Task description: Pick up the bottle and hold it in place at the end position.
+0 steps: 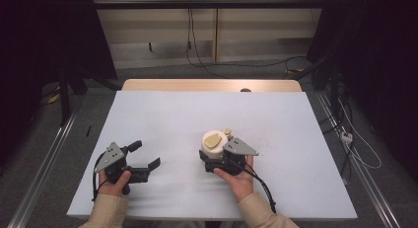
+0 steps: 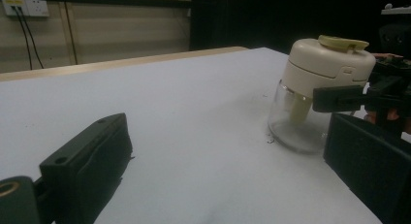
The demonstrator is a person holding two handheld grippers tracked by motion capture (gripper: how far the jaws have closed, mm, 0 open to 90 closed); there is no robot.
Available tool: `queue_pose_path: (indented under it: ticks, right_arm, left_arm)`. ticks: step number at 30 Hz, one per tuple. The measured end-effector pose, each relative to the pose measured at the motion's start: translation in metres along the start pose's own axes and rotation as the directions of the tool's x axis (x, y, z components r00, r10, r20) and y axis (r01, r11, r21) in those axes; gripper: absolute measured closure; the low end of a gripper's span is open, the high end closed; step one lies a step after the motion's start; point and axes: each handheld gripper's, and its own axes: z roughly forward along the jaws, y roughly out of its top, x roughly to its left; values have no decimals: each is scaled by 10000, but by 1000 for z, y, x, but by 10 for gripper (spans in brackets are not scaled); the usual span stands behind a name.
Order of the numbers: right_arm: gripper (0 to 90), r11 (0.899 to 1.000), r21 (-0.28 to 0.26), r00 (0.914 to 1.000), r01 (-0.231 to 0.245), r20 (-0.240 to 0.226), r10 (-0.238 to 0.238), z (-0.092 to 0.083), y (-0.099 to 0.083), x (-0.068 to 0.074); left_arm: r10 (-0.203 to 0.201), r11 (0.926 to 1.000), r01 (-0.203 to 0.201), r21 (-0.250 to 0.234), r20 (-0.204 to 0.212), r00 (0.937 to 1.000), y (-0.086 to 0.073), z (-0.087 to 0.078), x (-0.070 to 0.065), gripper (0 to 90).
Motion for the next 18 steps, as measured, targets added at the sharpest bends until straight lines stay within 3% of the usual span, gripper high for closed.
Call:
queue_pose_path:
  ticks: [18]
  right_arm:
    - [68,9994,-201,9994,268,-224,-272,0,1,-1]
  left_arm:
    - [41,10000,-41,-7,-24,10000,1,0,-1,27]
